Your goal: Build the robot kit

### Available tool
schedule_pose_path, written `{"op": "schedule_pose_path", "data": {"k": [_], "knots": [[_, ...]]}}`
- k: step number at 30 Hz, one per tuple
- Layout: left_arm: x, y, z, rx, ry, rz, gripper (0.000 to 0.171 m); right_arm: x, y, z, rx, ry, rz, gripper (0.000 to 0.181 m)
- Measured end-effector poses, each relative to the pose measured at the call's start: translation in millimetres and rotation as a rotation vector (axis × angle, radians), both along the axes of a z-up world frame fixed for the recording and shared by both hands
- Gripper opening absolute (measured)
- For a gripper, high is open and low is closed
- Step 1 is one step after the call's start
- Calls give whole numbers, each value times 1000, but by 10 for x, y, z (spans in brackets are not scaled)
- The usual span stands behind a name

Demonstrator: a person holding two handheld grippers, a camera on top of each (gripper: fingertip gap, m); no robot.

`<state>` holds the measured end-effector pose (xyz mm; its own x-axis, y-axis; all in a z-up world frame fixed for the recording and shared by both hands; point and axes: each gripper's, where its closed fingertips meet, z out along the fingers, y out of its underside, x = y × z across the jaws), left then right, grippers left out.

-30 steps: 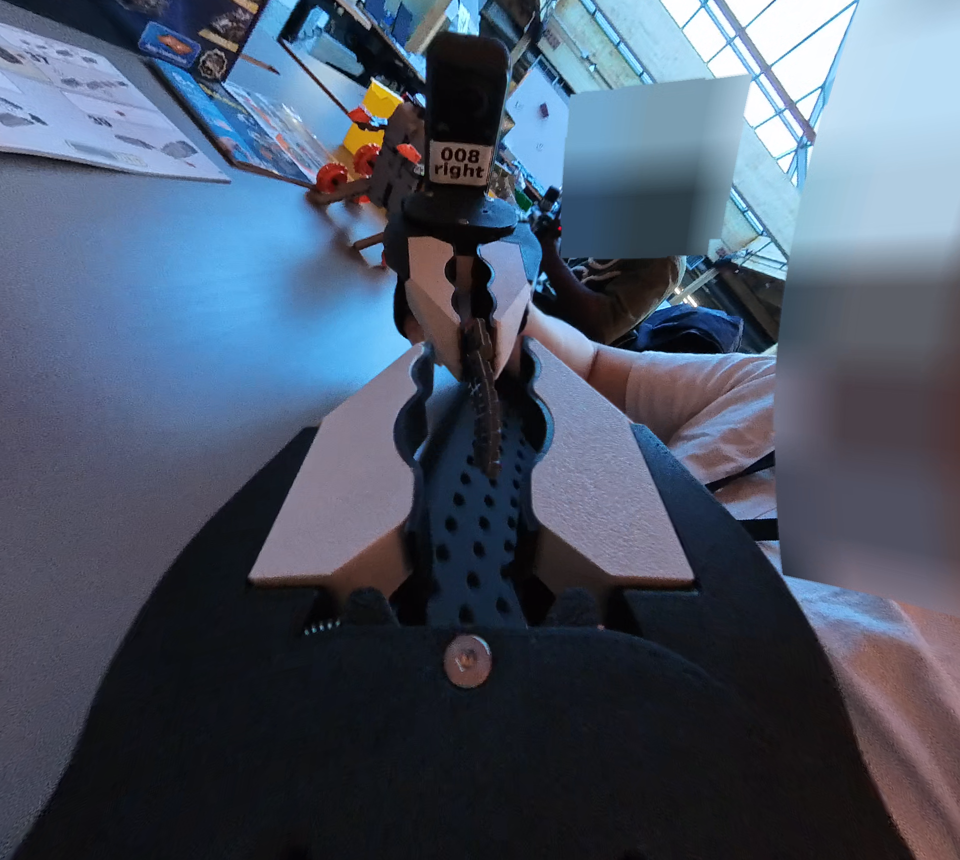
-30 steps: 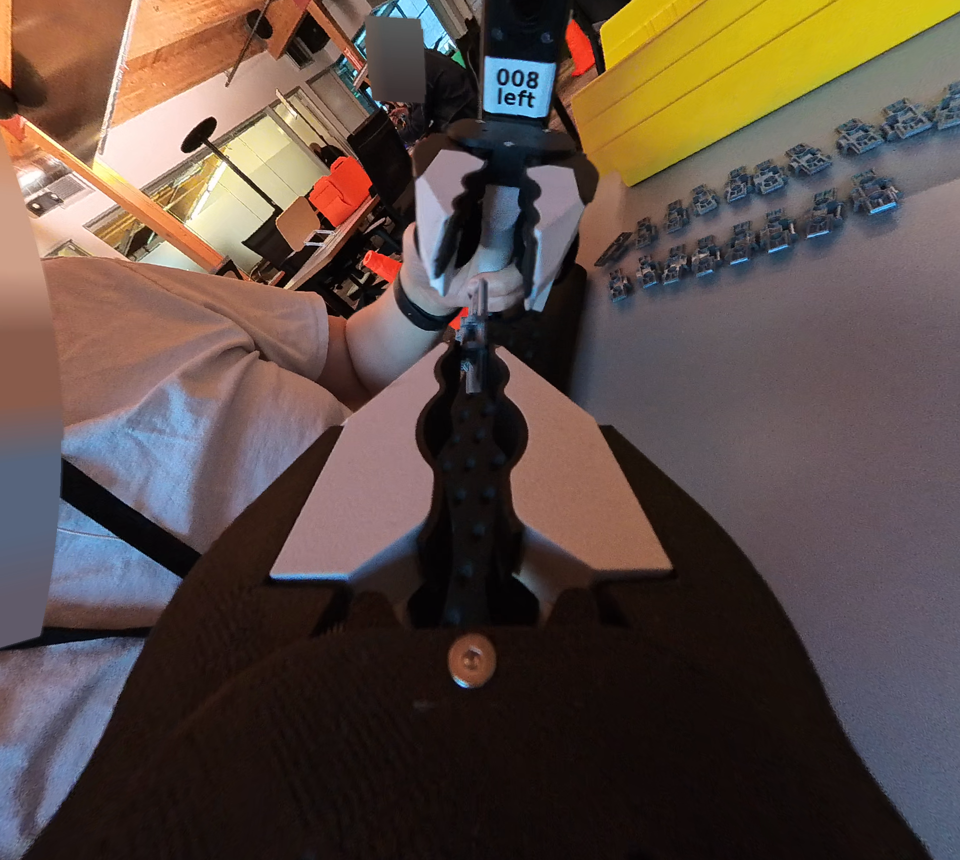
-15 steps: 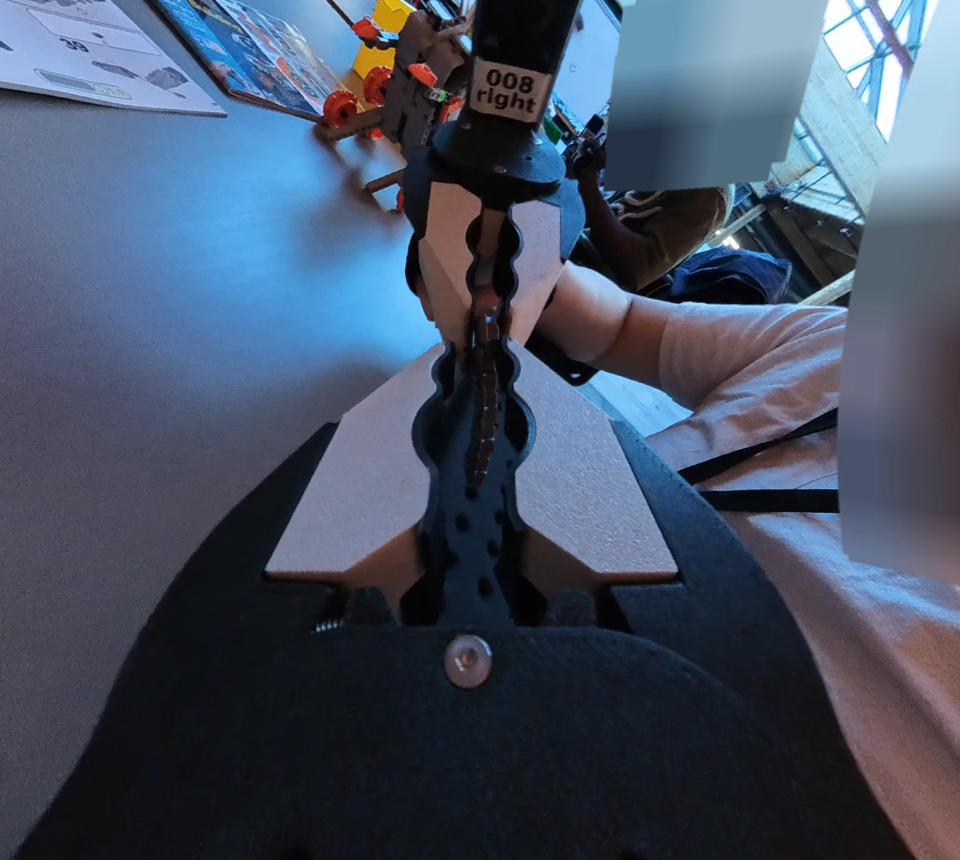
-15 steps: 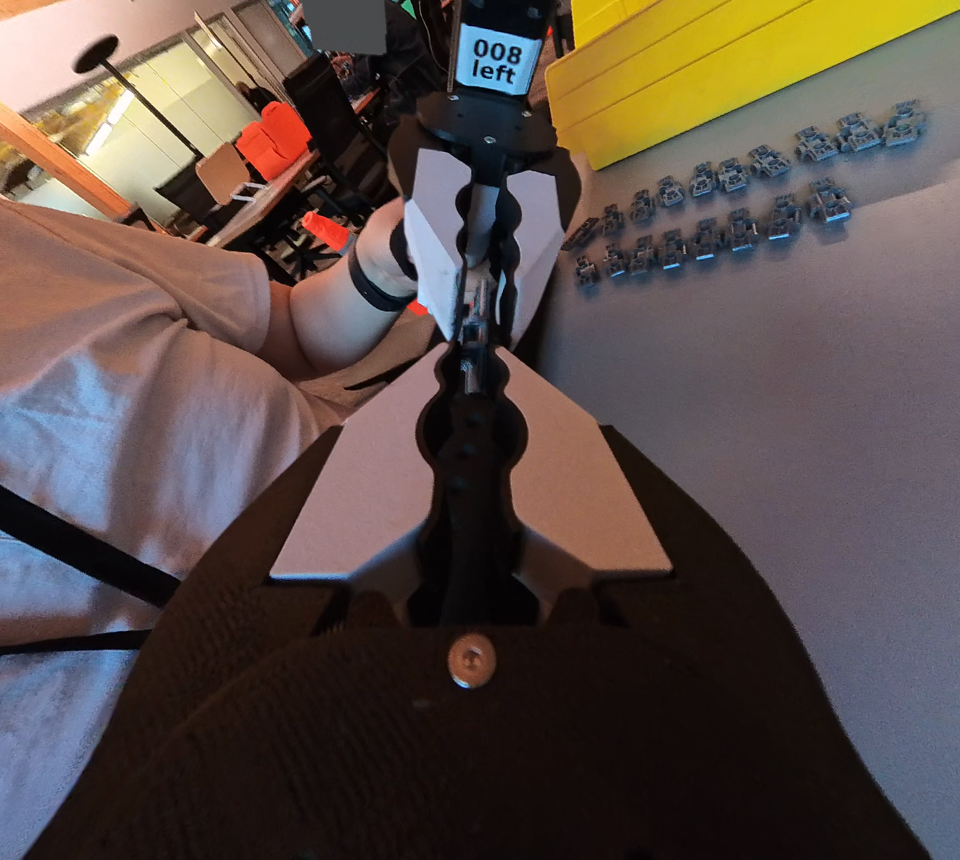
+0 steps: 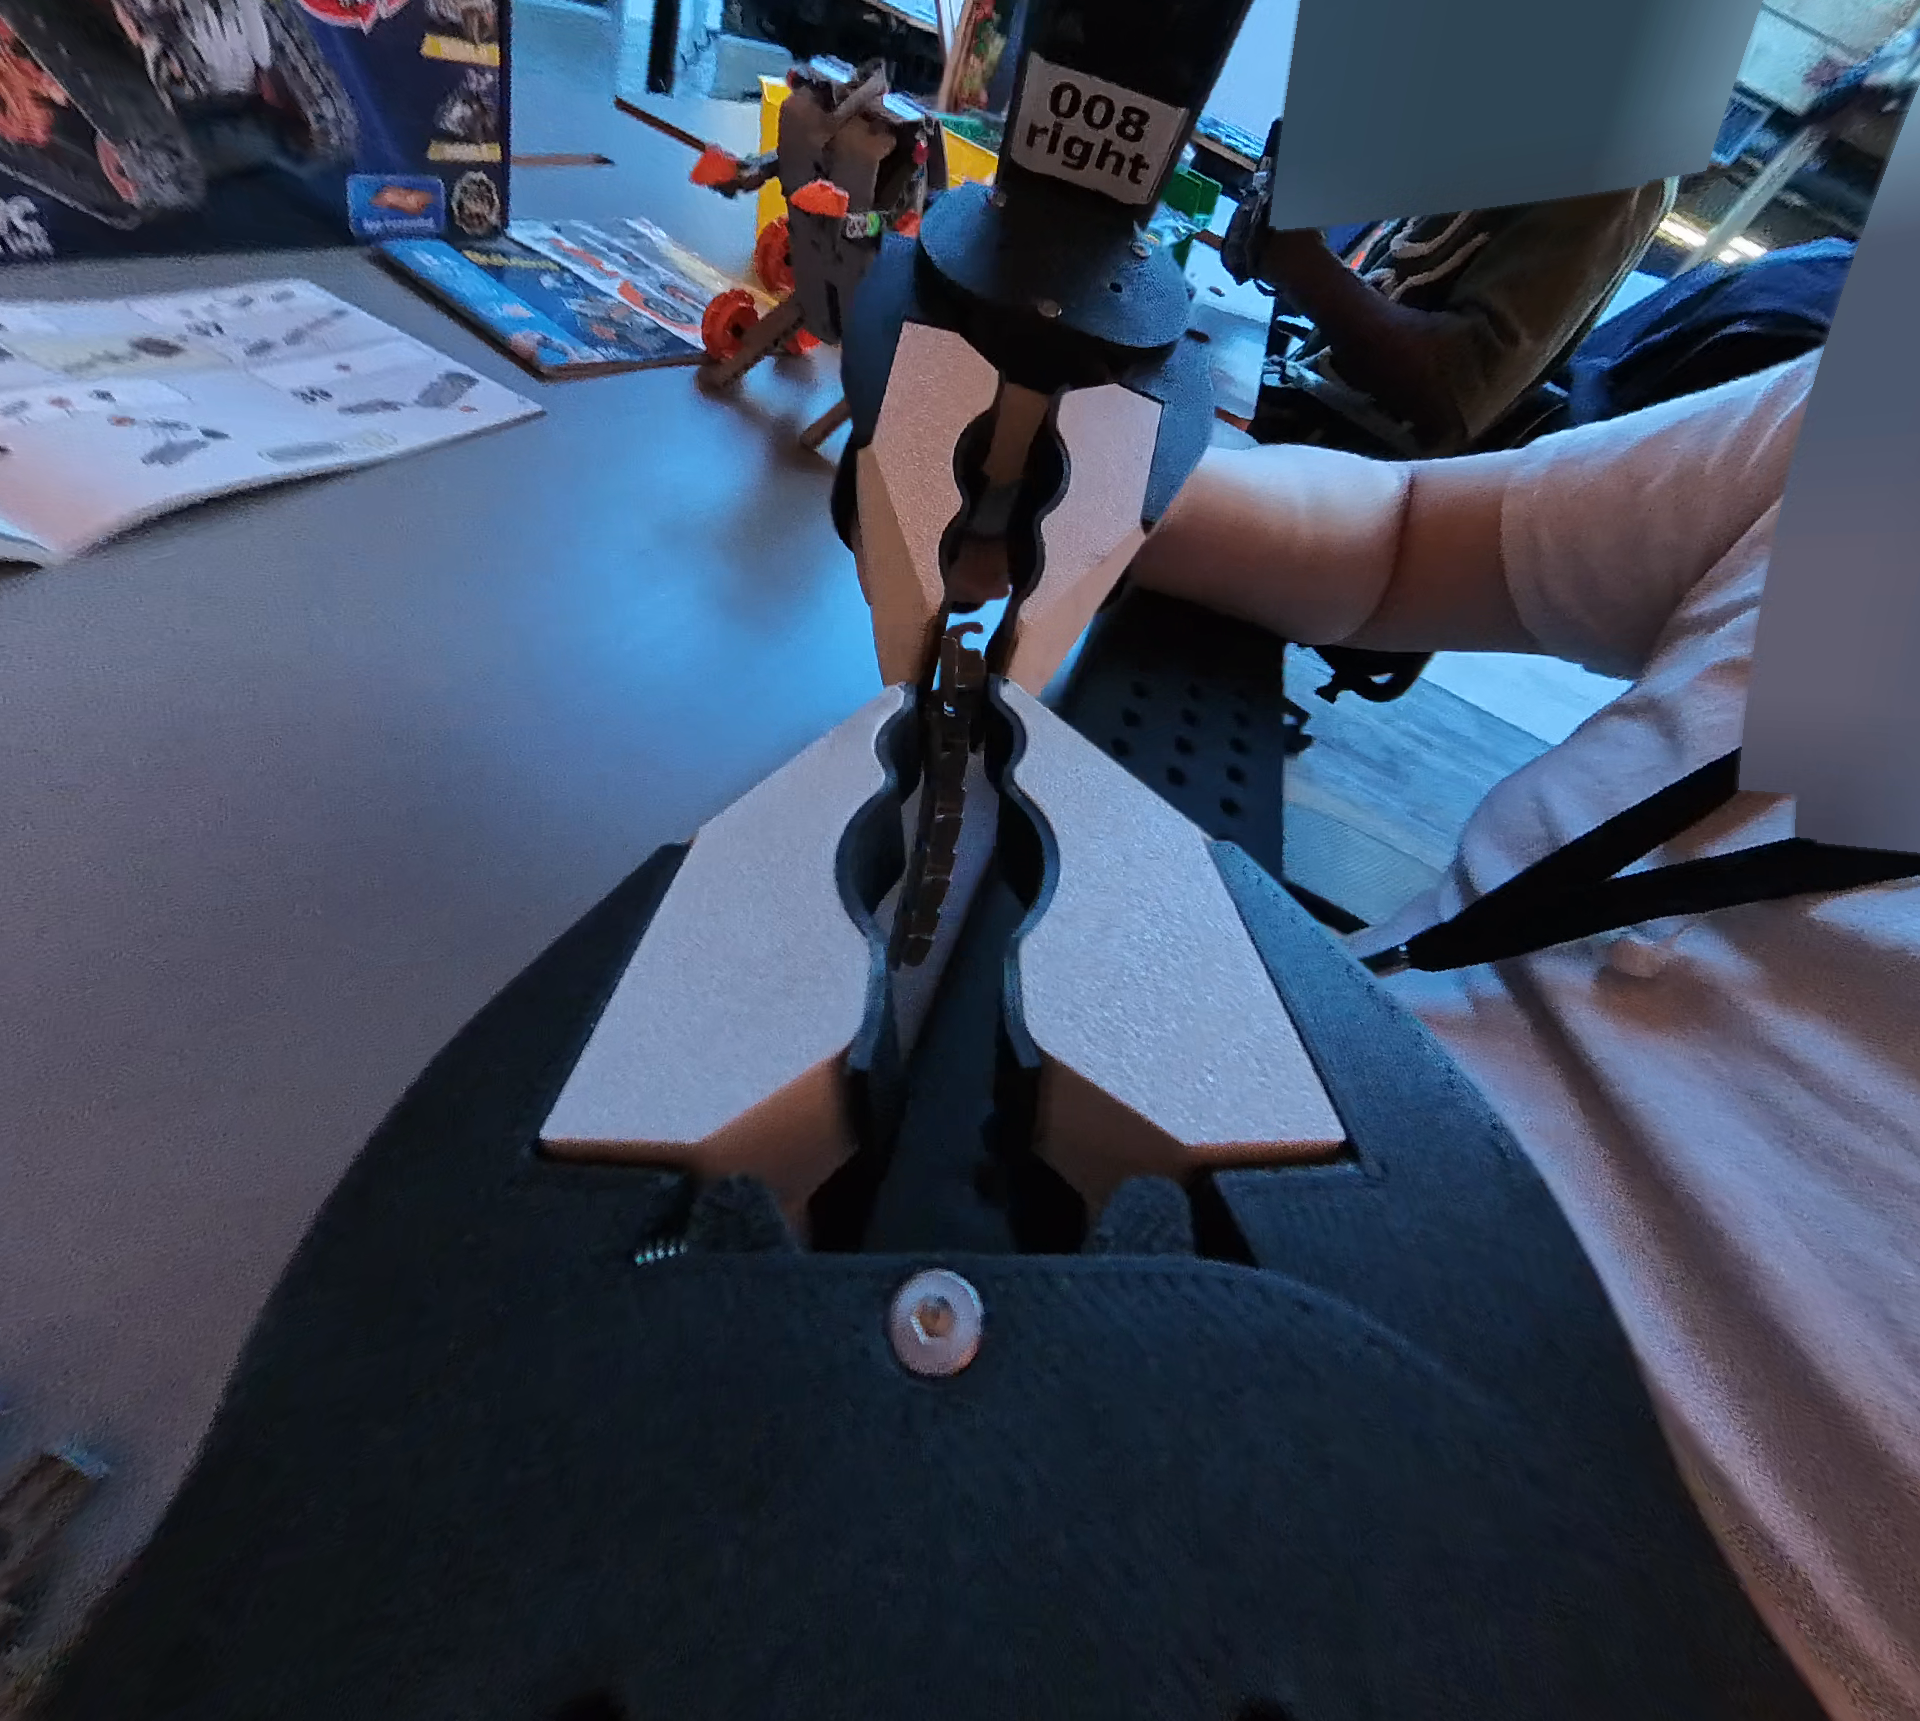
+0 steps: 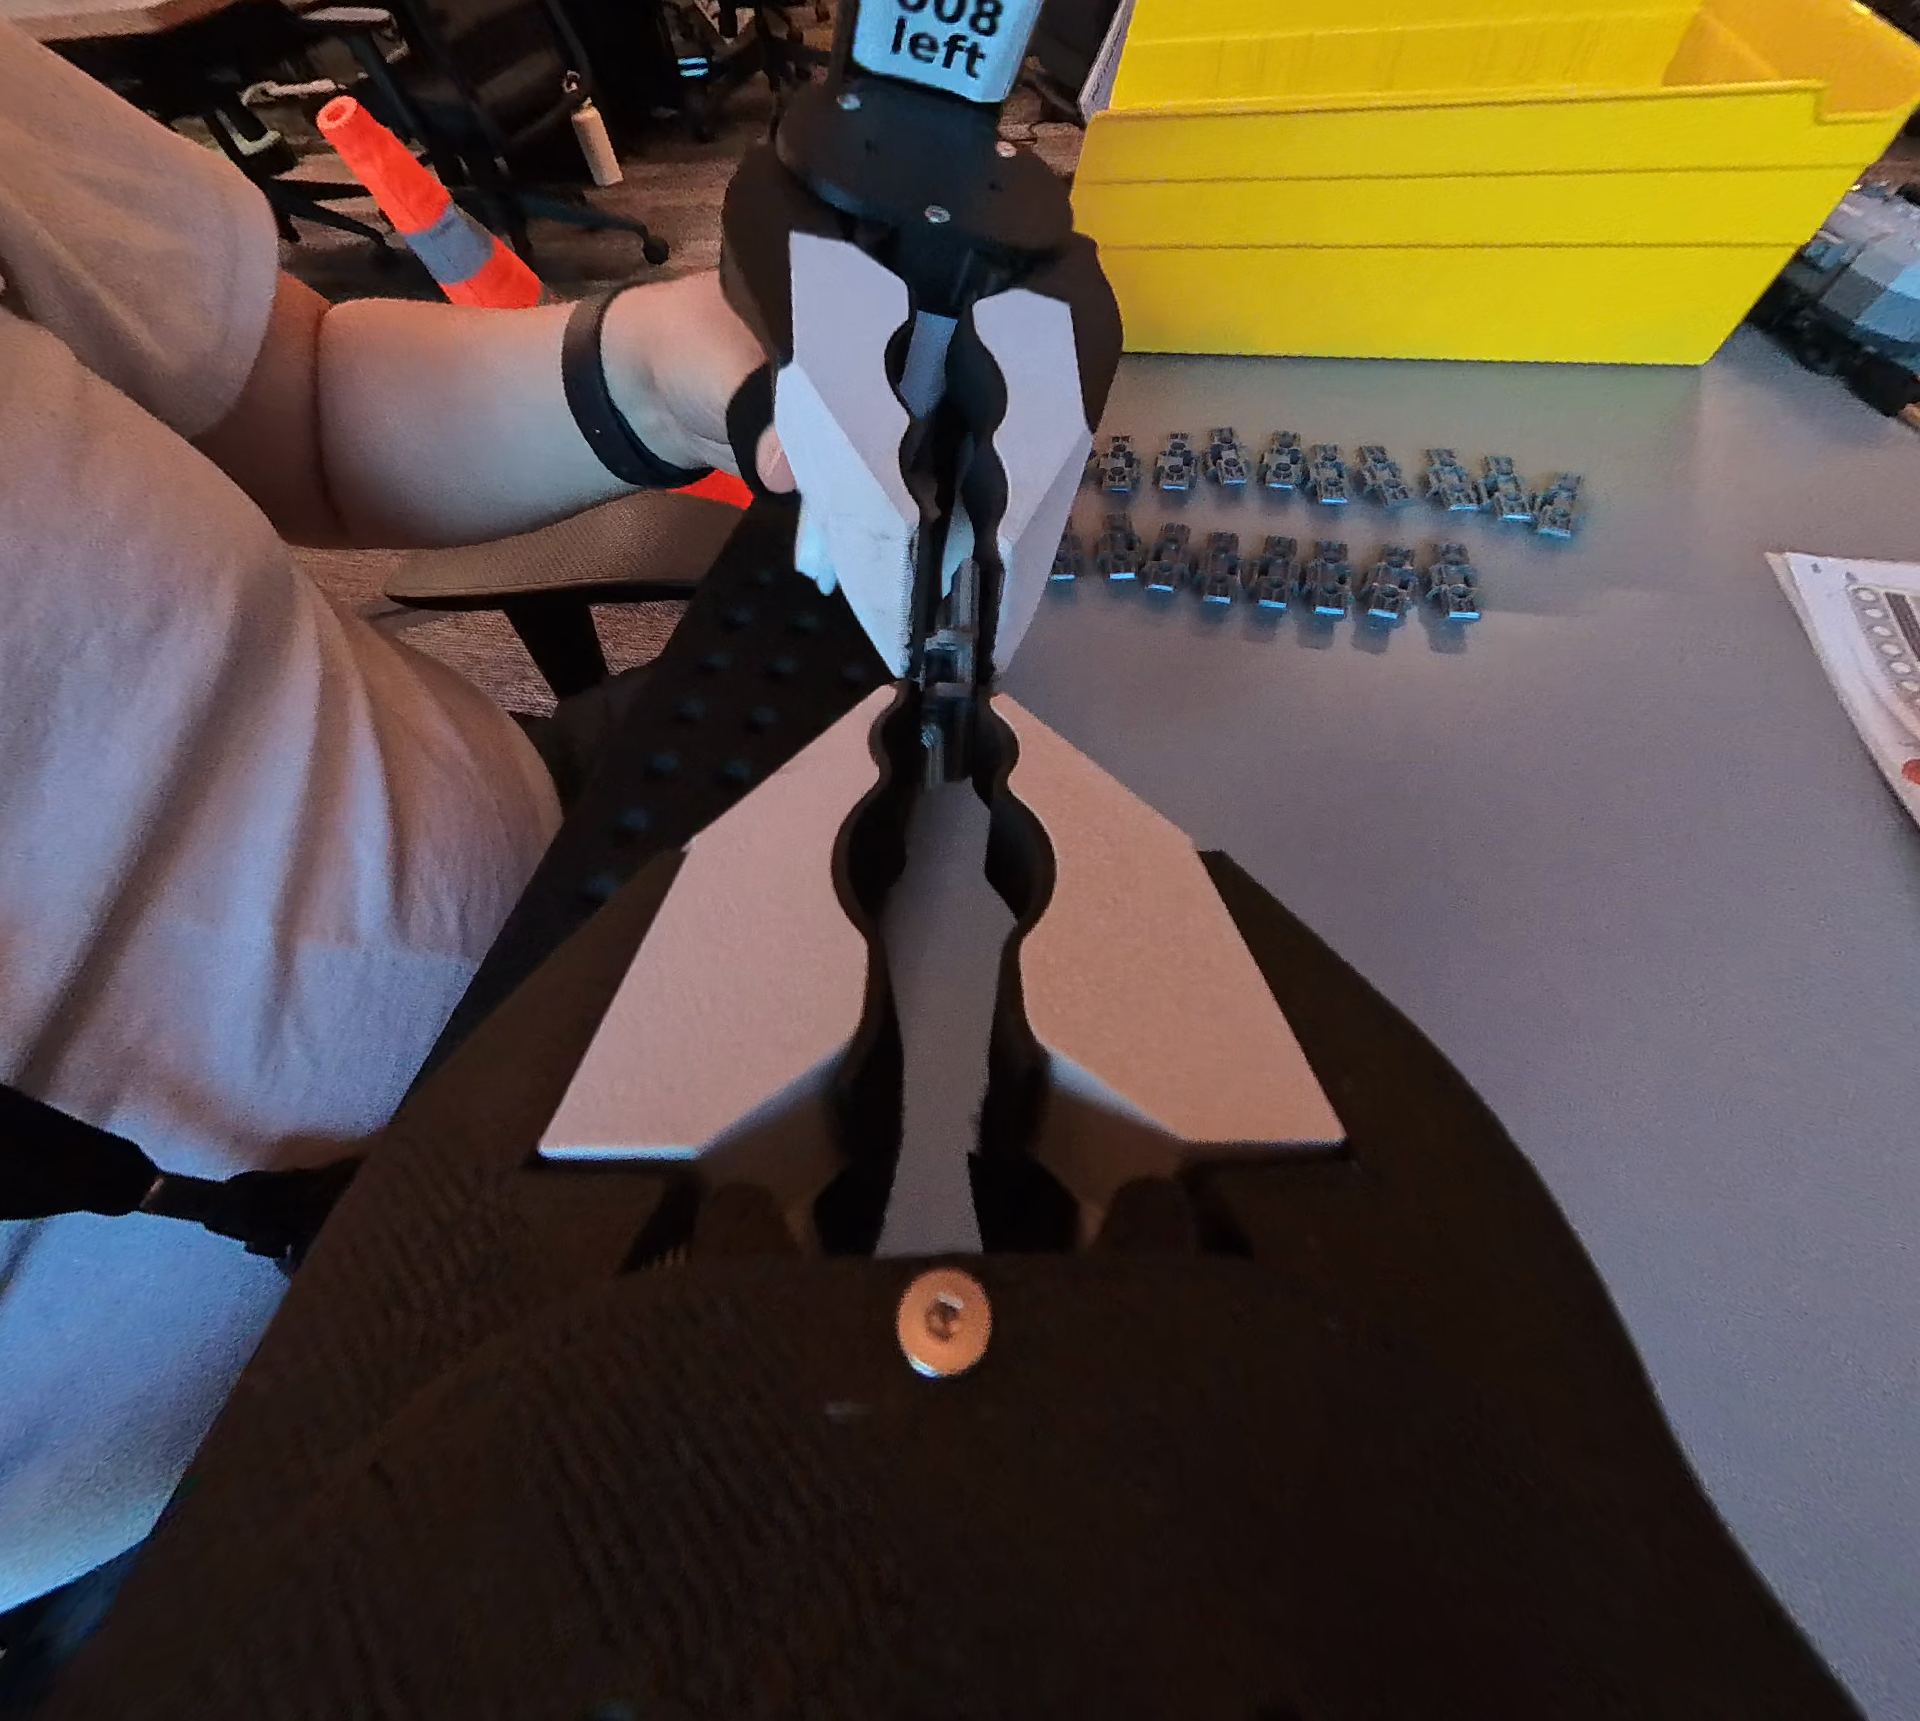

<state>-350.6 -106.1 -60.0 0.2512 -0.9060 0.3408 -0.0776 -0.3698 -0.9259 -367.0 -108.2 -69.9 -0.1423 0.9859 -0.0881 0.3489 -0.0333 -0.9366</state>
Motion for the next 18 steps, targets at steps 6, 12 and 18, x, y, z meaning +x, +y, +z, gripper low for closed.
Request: {"op": "schedule_pose_path", "data": {"k": [6,12,18], "knots": [[12,-48,31,44,3,11,9,10,-42,40,84,4,10,7],[18,-58,84,124,13,79,9,17,-44,103,187,14,-20,7],[-6,-39,101,171,53,143,8,-6,-18,129,271,27,-72,7]]}}
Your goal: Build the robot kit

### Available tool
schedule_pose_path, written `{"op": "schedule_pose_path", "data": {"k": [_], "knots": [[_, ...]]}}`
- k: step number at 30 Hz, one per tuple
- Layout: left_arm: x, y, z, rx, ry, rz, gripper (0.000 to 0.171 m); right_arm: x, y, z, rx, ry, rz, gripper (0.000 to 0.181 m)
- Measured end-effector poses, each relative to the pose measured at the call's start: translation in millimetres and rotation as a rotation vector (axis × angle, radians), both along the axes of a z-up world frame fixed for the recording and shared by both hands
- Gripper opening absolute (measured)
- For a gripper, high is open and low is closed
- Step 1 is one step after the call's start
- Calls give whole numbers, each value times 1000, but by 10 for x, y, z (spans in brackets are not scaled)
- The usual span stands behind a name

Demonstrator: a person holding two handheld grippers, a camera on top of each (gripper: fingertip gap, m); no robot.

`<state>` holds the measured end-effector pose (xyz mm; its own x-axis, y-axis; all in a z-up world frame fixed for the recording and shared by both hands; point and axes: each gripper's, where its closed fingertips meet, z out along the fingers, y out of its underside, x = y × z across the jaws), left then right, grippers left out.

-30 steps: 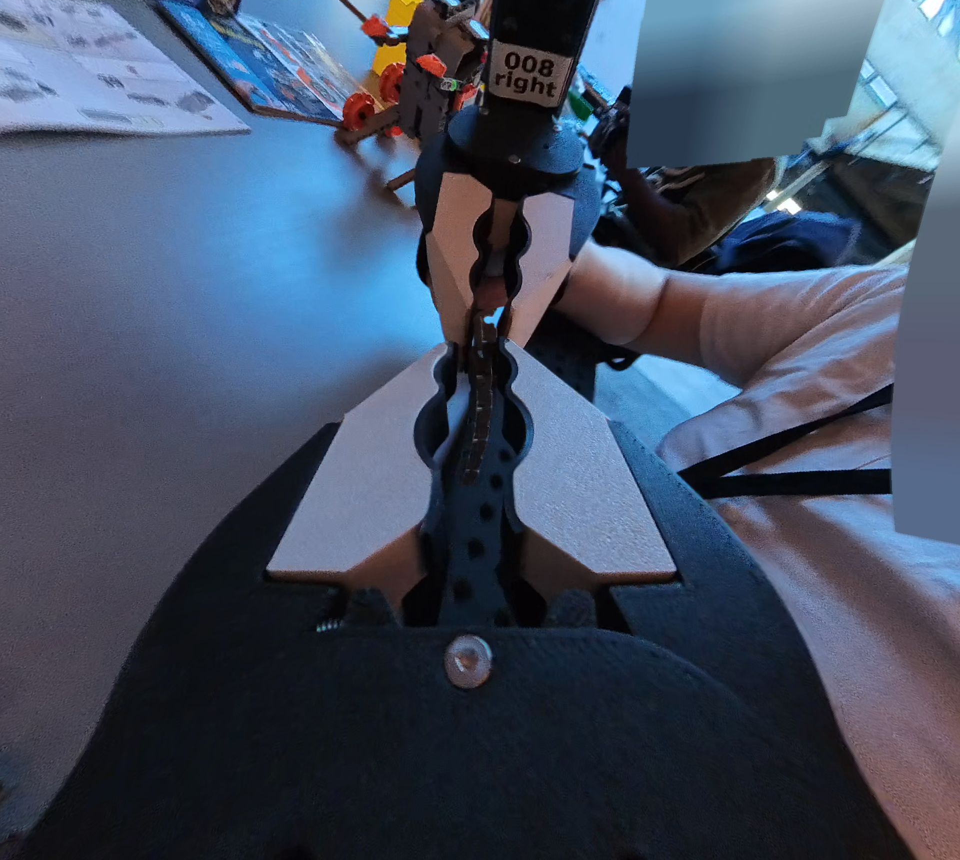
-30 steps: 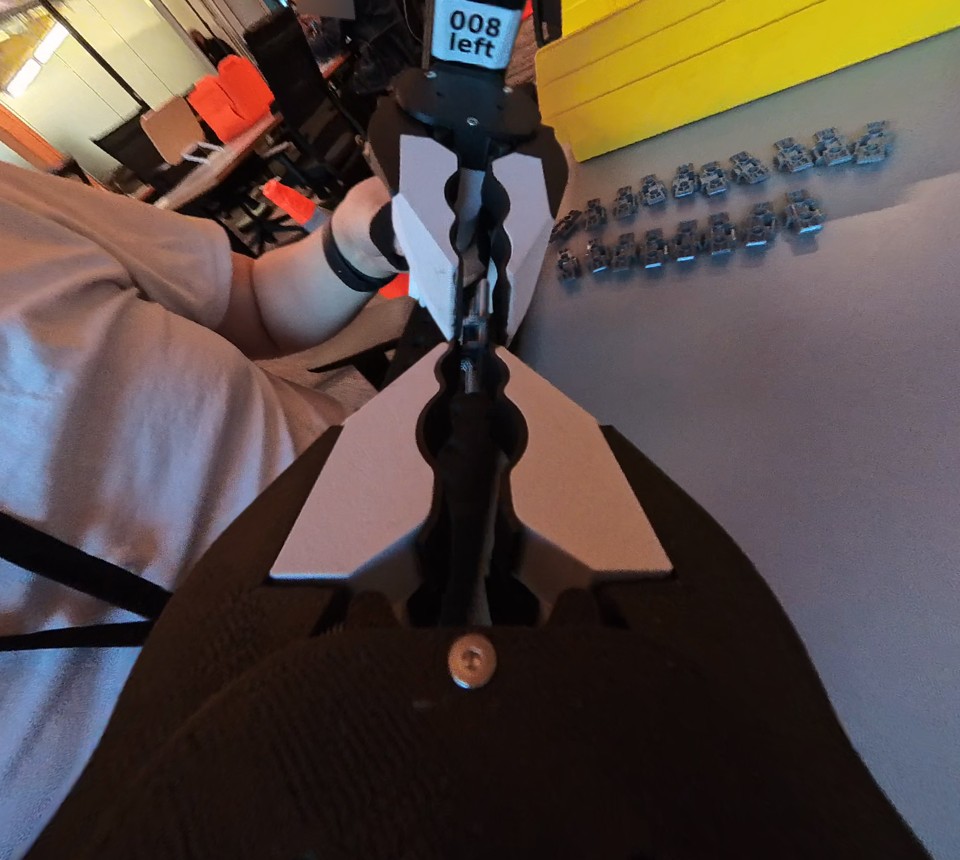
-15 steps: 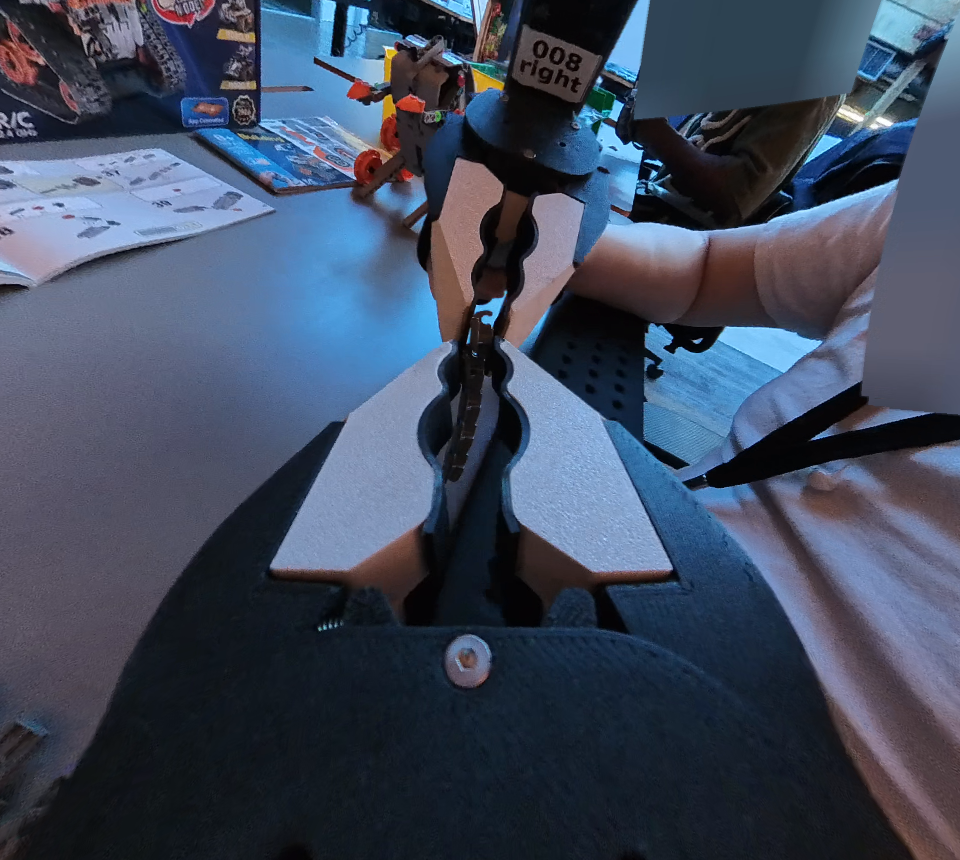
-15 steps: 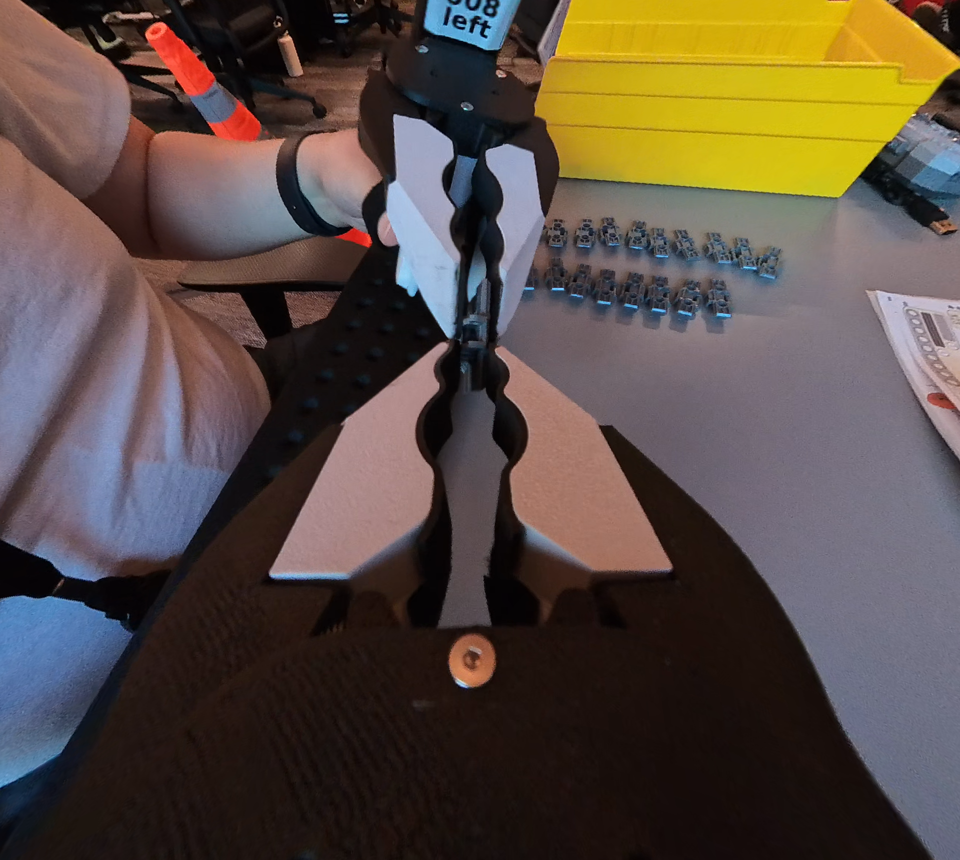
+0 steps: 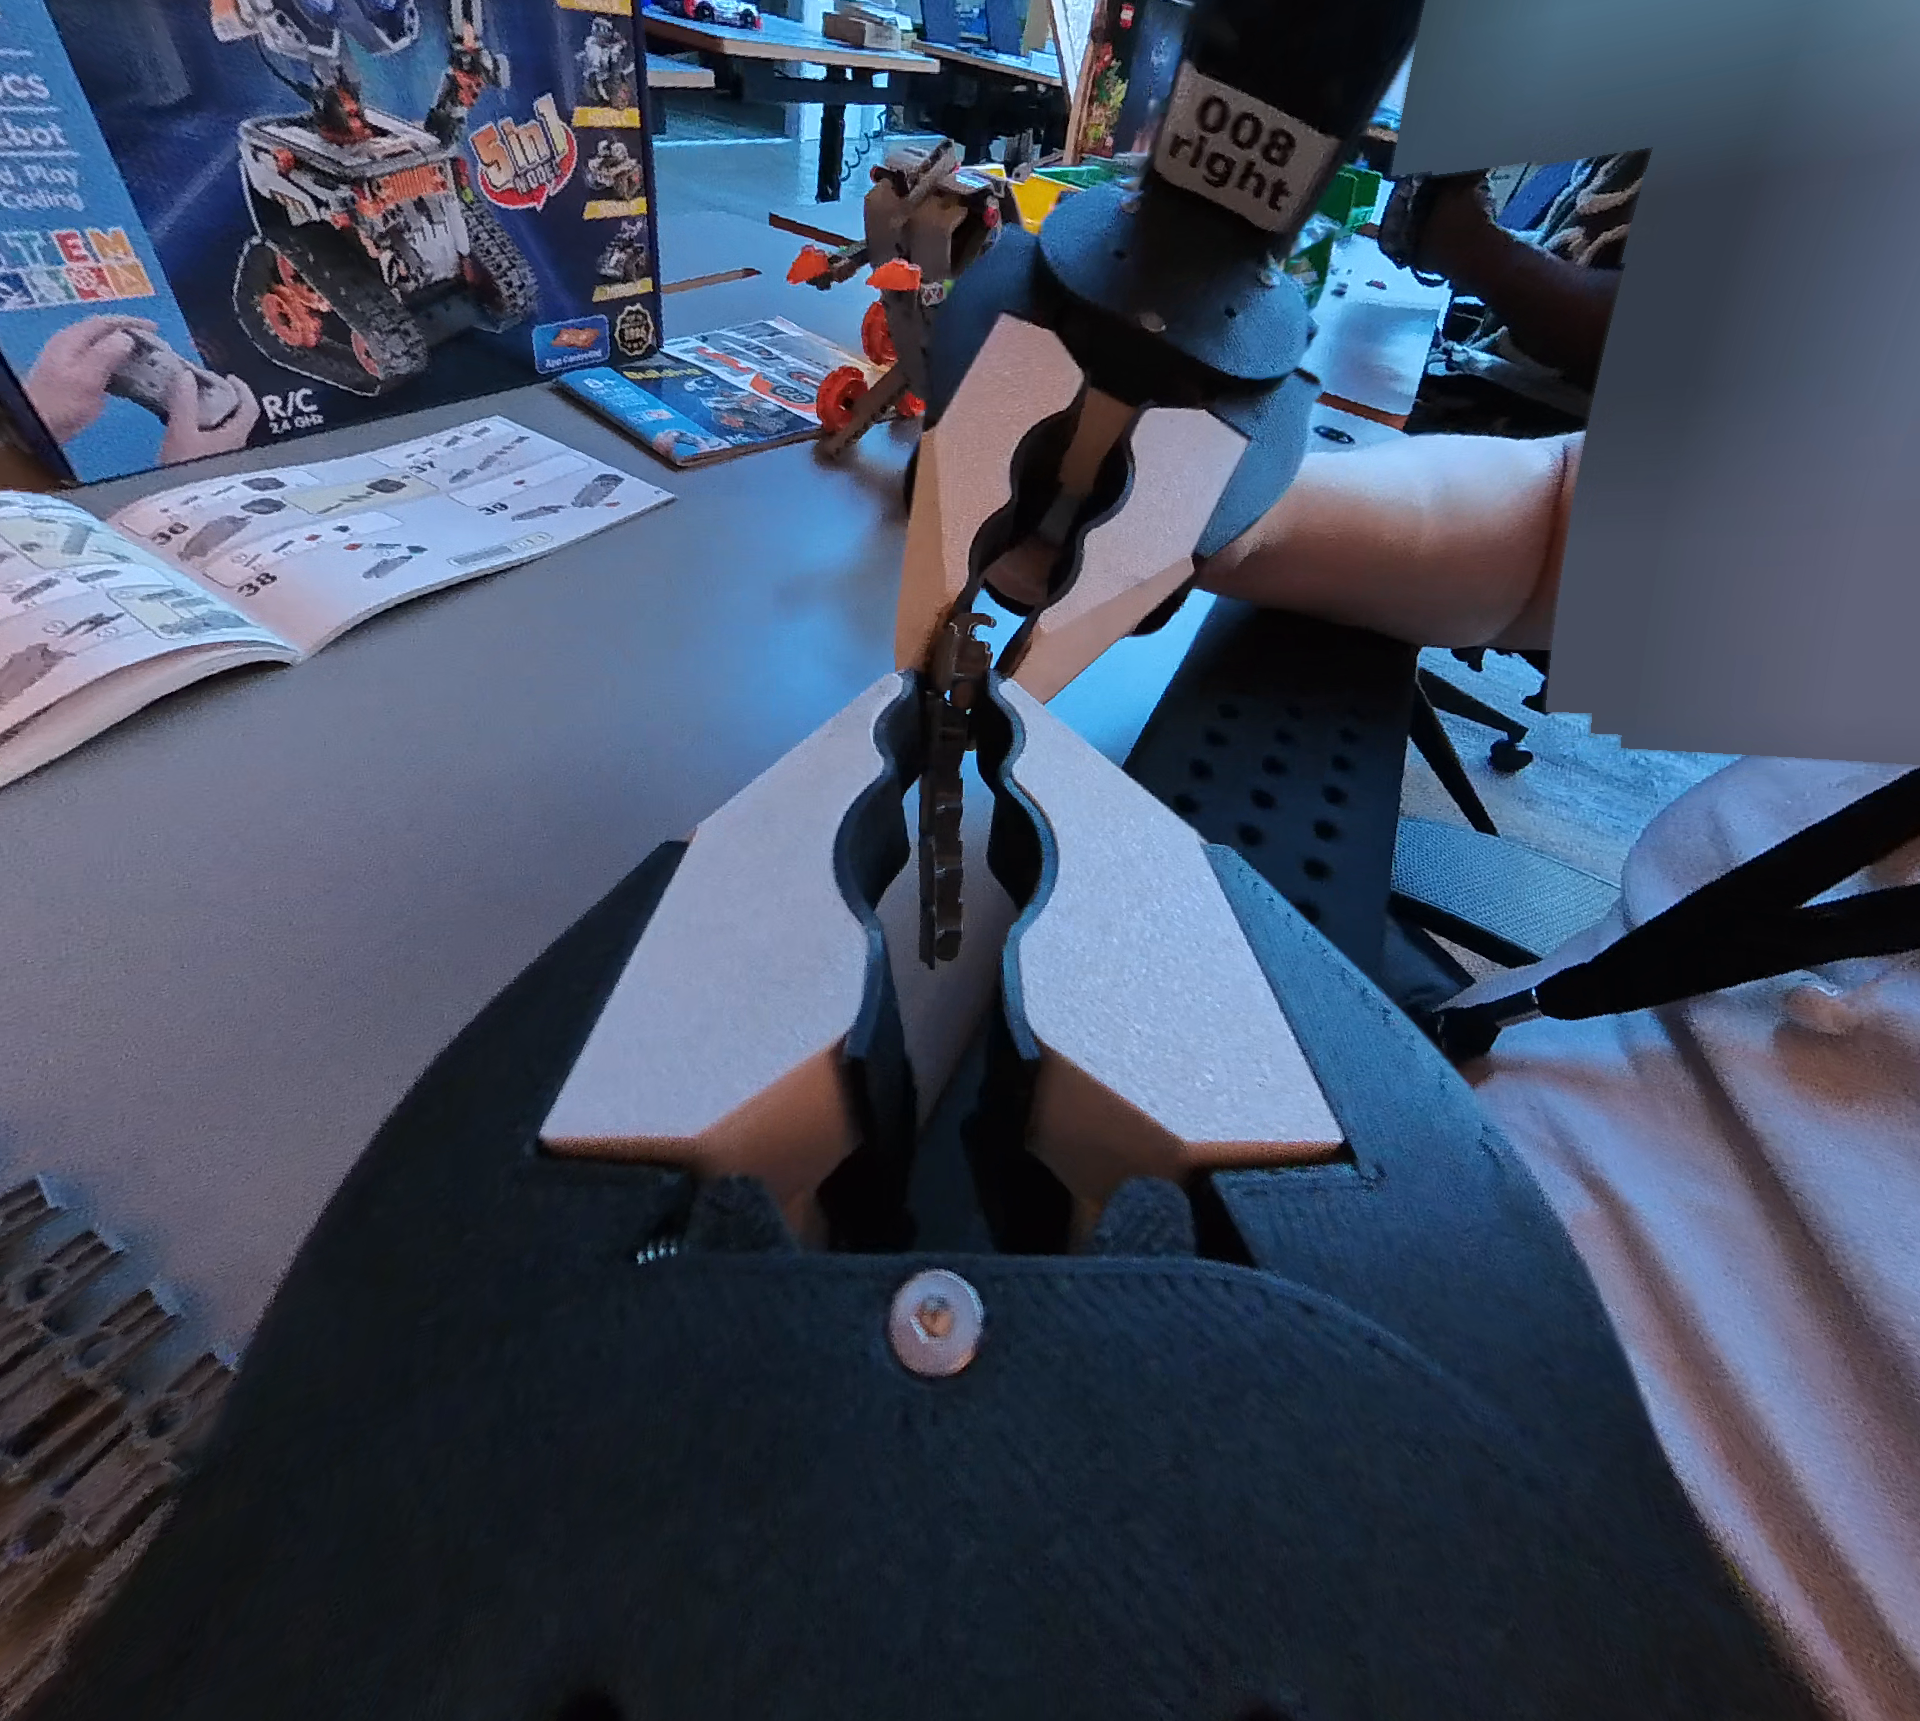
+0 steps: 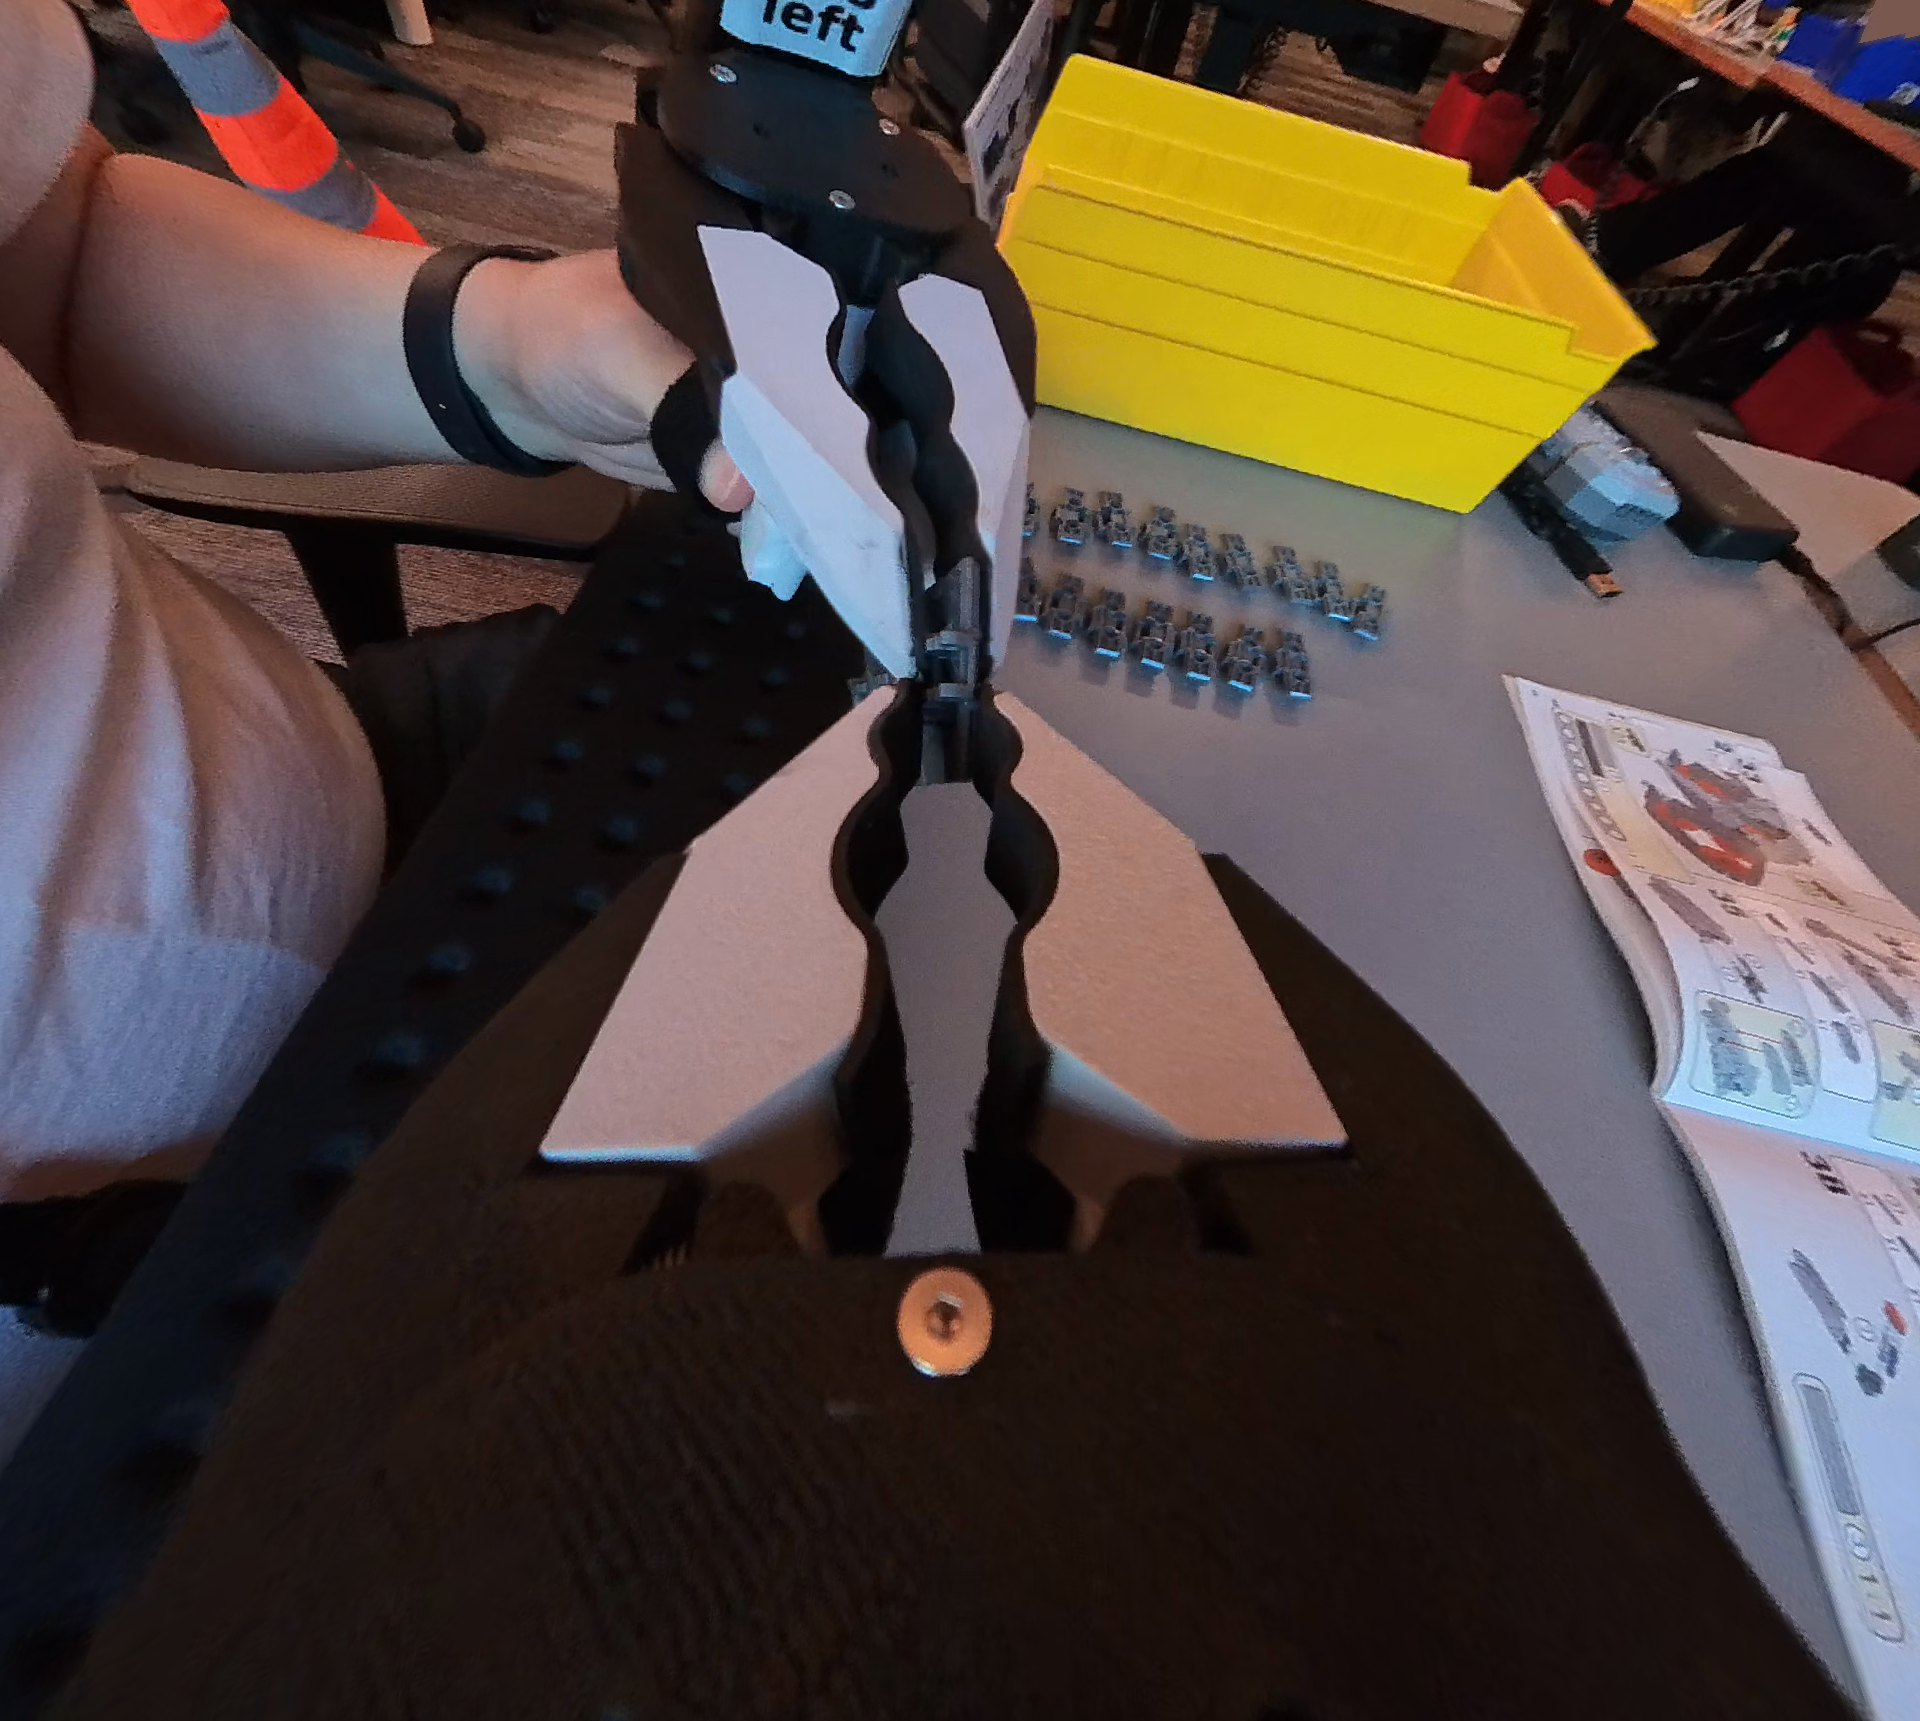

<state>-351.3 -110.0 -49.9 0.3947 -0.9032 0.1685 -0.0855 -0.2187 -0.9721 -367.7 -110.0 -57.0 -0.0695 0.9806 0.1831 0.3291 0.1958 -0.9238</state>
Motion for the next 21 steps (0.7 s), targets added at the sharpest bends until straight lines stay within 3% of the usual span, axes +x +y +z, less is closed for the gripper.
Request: {"op": "schedule_pose_path", "data": {"k": [5,8,11,15,21], "knots": [[-14,-11,18,-5,12,11,8,-16,1,23,108,3,-30,7],[7,-79,63,24,33,-46,9,-5,-74,48,52,32,54,7],[2,-110,143,-71,-4,-103,10,-11,-115,110,-116,75,98,8],[-87,-128,335,-198,-170,-166,13,8,-117,227,-324,149,139,7],[-85,-96,201,-299,-179,-133,21,4,-73,287,-628,209,160,6]]}}
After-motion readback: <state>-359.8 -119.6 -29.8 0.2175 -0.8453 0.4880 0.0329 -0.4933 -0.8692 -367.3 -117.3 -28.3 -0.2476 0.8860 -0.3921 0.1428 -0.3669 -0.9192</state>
